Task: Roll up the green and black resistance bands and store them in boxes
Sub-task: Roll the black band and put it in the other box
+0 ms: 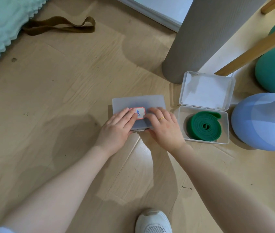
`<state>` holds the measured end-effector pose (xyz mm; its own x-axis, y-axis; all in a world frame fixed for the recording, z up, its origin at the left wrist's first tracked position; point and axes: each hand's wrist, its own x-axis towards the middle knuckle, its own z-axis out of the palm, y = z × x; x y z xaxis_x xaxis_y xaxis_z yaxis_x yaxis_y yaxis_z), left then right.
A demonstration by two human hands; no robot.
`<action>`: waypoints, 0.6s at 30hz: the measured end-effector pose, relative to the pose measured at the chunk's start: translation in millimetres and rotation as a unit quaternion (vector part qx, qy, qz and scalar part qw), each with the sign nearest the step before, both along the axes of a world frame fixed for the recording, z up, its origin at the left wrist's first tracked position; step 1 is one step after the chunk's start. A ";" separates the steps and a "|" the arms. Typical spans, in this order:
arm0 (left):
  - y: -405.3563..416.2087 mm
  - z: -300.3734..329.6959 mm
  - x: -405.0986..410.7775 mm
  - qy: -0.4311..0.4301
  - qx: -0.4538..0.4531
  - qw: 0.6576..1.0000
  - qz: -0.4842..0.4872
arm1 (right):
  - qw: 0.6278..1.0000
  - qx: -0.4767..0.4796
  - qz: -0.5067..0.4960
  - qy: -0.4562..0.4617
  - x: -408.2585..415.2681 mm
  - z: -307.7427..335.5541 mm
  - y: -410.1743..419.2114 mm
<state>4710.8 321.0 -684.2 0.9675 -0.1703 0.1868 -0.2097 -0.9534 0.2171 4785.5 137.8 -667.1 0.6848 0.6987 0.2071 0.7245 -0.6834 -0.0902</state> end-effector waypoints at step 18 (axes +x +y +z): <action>21.8 17.4 27.3 0.076 0.028 0.997 0.000 | 0.968 -0.101 0.063 0.223 50.5 27.5 19.4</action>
